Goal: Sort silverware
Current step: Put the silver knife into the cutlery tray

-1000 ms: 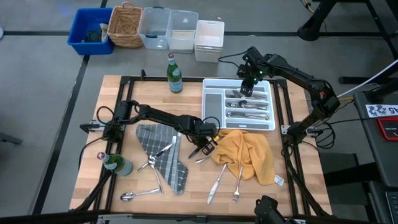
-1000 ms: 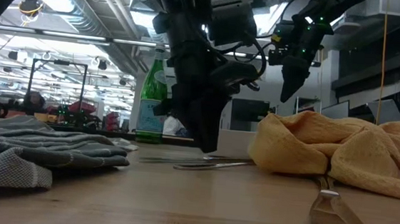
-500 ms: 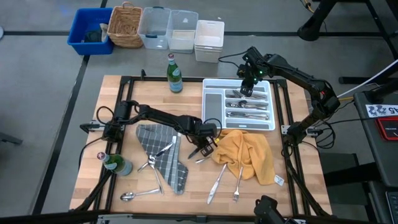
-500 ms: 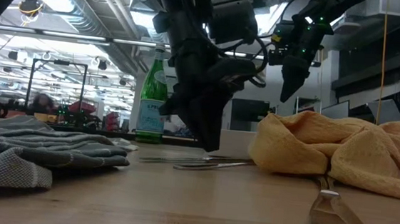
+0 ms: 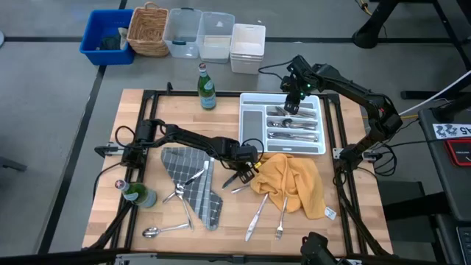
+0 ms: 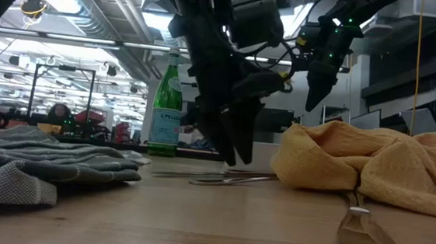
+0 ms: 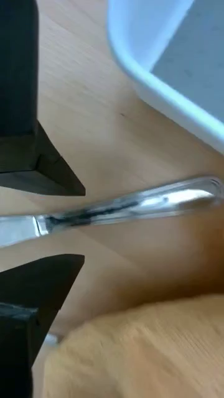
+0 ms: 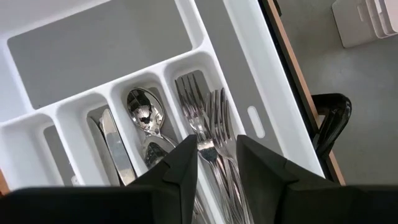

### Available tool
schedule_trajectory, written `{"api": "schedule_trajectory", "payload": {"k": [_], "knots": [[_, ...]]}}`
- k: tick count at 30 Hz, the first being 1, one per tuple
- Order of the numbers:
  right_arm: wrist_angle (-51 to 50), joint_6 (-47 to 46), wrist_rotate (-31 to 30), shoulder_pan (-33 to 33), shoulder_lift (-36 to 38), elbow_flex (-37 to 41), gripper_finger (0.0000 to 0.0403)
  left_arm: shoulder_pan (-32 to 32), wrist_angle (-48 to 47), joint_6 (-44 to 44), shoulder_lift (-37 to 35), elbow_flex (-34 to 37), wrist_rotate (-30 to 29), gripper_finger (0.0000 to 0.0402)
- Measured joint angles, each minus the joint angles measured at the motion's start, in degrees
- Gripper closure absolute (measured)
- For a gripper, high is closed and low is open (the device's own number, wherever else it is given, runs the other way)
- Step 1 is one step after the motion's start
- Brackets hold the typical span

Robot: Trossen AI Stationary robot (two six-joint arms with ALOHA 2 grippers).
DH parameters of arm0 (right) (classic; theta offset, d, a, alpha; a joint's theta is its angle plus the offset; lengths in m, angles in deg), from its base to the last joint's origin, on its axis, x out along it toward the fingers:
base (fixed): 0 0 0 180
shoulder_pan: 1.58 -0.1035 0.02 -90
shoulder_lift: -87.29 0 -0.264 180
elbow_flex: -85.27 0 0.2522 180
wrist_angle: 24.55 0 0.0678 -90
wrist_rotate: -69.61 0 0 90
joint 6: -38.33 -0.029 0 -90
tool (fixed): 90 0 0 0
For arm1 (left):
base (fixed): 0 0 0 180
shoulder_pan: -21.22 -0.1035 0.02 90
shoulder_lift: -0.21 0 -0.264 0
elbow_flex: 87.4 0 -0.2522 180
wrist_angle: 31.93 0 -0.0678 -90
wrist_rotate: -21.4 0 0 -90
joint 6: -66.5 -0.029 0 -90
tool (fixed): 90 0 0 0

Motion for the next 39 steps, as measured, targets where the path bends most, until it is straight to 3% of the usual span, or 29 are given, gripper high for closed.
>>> {"api": "schedule_trajectory", "payload": {"k": [12, 26, 32, 39], "knots": [[-0.3, -0.1, 18.5, -0.1, 9.1, 0.0, 0.0288, 0.4, -1.7, 0.0, 1.8, 0.0, -1.0, 0.0249], [-2.4, -5.1, 19.8, 0.0, 23.2, 0.0, 0.0288, 0.4, -9.0, -3.3, 1.9, -0.1, -1.7, 0.032], [-4.5, -6.3, 19.9, 0.0, 25.1, 0.0, 0.0288, 1.2, -12.8, -8.3, 1.9, -0.1, -0.6, 0.0338], [-5.9, -9.1, 22.0, 0.0, 25.2, 2.4, 0.0288, 3.2, -13.1, -15.3, 1.9, 0.0, -0.8, 0.0331]]}}
